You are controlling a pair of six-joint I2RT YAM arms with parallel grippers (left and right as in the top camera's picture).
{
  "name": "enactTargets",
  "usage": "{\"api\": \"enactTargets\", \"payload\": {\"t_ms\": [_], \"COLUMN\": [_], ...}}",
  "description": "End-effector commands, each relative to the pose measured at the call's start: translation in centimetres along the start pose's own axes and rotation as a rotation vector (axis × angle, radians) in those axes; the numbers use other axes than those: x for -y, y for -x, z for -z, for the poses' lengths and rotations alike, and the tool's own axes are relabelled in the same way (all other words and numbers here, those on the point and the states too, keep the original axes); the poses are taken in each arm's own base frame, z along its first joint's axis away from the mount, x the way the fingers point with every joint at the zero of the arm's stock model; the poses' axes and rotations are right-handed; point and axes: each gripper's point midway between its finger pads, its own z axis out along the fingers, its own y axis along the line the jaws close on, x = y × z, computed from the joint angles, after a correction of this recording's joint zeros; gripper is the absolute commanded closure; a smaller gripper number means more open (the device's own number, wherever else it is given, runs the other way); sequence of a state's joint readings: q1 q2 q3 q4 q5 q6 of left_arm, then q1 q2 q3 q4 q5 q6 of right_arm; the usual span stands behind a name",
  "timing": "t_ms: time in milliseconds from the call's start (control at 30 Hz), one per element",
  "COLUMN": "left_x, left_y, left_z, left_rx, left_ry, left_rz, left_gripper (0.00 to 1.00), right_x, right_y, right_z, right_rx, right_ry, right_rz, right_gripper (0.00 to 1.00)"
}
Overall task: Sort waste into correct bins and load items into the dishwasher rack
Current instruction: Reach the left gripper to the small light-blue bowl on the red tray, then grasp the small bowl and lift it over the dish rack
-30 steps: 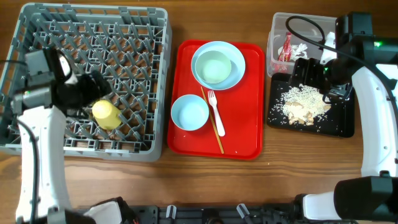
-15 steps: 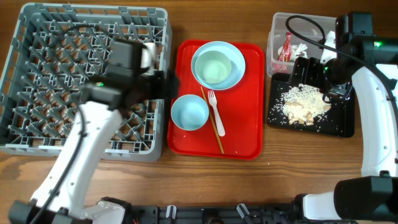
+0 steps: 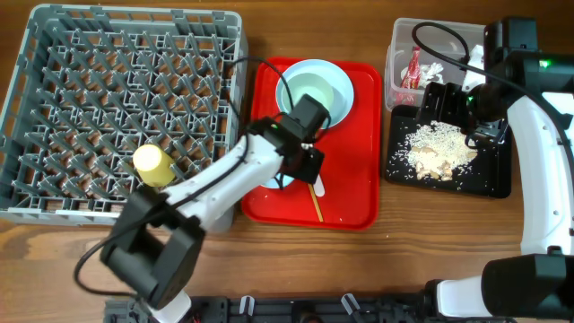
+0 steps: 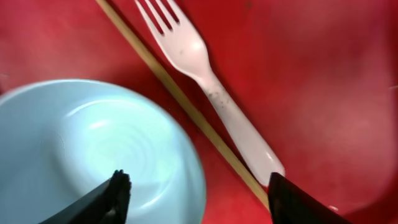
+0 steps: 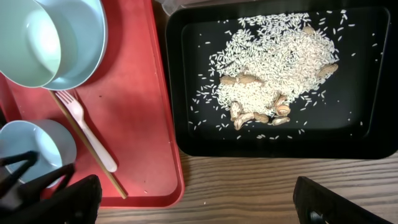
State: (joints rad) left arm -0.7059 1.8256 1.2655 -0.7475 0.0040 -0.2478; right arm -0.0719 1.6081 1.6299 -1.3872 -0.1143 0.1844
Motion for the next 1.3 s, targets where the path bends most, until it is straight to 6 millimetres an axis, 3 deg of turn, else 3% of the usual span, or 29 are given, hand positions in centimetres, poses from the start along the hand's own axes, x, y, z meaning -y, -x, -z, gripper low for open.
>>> {"api": "enactTargets", "payload": {"t_ms": [0, 167, 300, 500, 800, 1033, 1267], "left_x": [0.0, -0.9, -1.2, -0.9, 0.5, -4.4, -11.3], "left_y": [-0.8, -0.8, -0.8, 0.1, 5.1, 8.0, 10.1], "left_z": [-2.4, -2.9, -2.9, -1.2, 8.6, 15.5, 18.9], "left_rx": [-0.034, -0.031, -0.026, 0.011, 0.222, 0.398, 0.525], "left_ry": [0.077, 0.144, 0.161, 0.147, -0.06, -0.237, -0.464], "left_rz": [-0.039, -0.05, -0.051, -0.048, -0.007, 0.116, 0.239], "left_gripper": [0.43, 0.76, 0.95, 0.96, 0.96, 0.96, 0.96], "right_x": [0.0, 0.0, 0.0, 0.1, 0.1, 0.1, 0.1], "right_y": [0.4, 0.4, 0.3, 0.3, 0.3, 0.3, 0.2], "right_z": [0.8, 0.8, 0.8, 0.8, 0.8, 0.8, 0.8], "right_rx": [0.031, 0.028, 0.027, 0.027, 0.026, 0.026, 0.024], "right_ry": [-0.005, -0.005, -0.005, -0.006, -0.006, -0.006, -0.006], "right_rz": [0.001, 0.0, 0.0, 0.001, 0.0, 0.0, 0.001], "right_gripper": [0.0, 0.0, 0.0, 0.0, 0.0, 0.0, 0.0]}}
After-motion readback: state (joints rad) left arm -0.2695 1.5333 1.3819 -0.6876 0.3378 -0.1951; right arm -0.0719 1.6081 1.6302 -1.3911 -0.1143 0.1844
